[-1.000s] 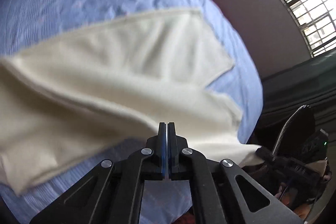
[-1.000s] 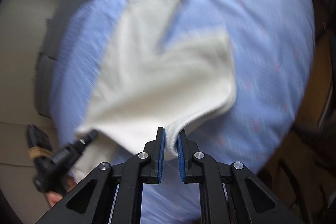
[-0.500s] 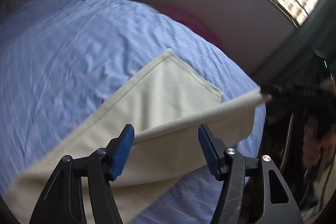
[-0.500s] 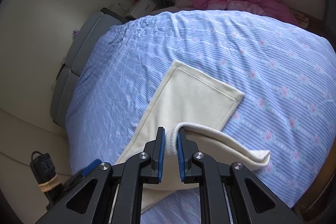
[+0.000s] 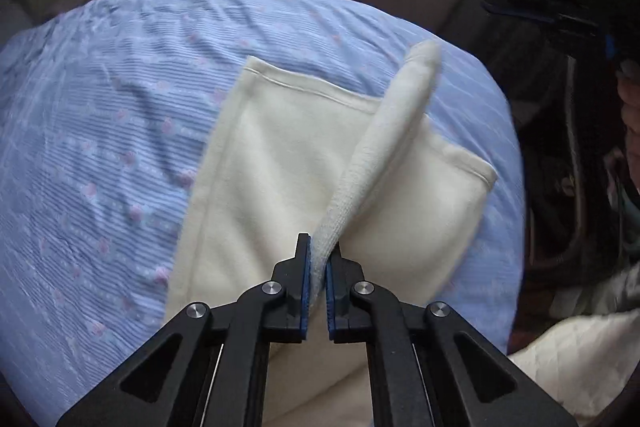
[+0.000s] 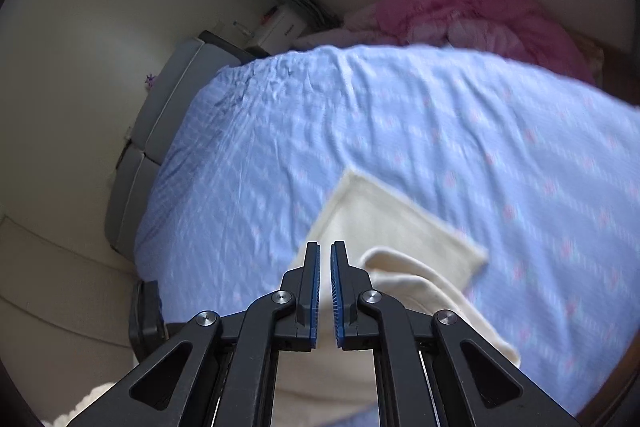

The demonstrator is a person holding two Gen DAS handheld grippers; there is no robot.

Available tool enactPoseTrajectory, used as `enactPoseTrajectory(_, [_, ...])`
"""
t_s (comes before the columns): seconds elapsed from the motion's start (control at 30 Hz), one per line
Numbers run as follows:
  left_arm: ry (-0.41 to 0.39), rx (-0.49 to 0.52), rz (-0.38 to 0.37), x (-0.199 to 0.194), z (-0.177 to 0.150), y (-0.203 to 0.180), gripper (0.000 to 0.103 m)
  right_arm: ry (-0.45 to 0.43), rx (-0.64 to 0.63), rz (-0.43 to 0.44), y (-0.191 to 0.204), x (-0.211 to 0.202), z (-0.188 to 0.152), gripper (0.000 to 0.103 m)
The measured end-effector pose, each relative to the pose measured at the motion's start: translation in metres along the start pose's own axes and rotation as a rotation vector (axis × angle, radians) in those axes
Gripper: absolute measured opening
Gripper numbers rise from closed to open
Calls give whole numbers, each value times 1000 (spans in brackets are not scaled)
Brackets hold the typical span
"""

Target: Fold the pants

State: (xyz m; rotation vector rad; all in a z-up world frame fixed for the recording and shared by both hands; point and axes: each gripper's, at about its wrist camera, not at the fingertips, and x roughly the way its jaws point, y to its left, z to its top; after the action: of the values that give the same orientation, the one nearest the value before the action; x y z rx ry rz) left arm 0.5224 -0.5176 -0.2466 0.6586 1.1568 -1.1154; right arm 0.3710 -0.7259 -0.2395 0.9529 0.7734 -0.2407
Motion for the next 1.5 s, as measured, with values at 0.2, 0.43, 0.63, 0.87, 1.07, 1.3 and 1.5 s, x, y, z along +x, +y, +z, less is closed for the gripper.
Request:
enactPoseTrajectory(0.2, [49, -39, 68, 34, 25, 38, 8, 110, -195, -107, -6, 63, 28, 48])
enactPoseTrajectory(0.43, [96, -71, 82, 61, 22, 47, 8, 346, -419, -114, -8, 168, 19, 48])
enactPoseTrajectory(0.63, [97, -109, 80, 65, 18, 52, 8, 440, -573, -153, 4, 219, 6, 48])
enactPoseTrajectory(0.87, [120, -180, 80, 68, -3, 68, 9, 476, -595, -168, 5, 249, 2, 48])
enactPoseTrajectory(1.07, [124, -212, 83, 74, -8, 68, 9, 443, -588, -209, 5, 254, -3, 21])
enactPoseTrajectory(1.3, [-1, -197, 63, 35, 10, 65, 9, 219, -525, -173, 24, 176, 41, 13])
enactPoseTrajectory(1.5, [146, -275, 142, 86, 41, 99, 14, 307, -631, -288, 33, 237, 60, 12])
